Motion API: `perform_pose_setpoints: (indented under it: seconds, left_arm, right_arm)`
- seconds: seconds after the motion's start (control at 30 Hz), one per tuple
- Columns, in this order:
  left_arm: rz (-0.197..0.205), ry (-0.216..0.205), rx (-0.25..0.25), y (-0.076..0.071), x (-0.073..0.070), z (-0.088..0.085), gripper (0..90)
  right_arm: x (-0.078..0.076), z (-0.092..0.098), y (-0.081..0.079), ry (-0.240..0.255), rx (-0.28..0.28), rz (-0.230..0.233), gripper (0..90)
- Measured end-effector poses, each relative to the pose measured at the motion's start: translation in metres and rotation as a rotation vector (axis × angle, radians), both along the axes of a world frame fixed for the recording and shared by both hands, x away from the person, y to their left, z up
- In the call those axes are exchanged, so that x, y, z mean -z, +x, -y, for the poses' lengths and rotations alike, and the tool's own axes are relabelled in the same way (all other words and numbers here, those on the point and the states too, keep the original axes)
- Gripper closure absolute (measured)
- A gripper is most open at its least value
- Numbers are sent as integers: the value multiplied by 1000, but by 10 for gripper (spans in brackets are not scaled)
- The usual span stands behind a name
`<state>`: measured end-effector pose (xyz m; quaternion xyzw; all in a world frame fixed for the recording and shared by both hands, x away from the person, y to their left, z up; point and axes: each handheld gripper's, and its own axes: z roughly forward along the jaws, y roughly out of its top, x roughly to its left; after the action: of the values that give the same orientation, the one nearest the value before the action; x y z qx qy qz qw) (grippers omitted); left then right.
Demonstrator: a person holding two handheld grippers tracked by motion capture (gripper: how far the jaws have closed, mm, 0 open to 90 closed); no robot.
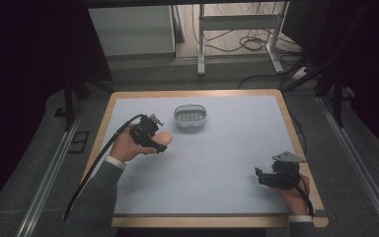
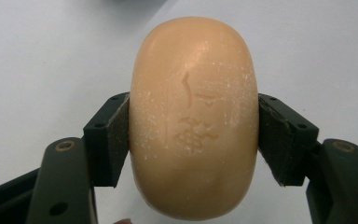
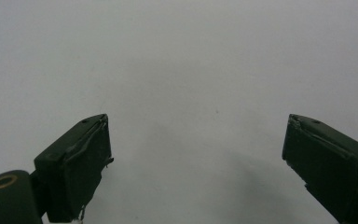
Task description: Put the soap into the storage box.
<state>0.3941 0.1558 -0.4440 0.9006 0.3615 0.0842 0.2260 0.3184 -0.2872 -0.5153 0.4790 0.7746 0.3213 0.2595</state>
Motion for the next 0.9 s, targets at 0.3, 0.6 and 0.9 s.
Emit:
perform_pose_setpoints:
  seconds: [0.3, 0.6, 0.9]
  left_arm:
    - [13, 8, 5, 6, -4, 7, 327]
    - [13, 10, 21, 12, -9, 12, 327]
    - [16, 16, 27, 17, -11, 18, 327]
  right_arm:
    - [0, 0, 0, -1, -1, 1, 78]
    - [0, 1, 0, 1, 3, -1, 78]
    - [0, 1, 0, -3, 2, -2, 77]
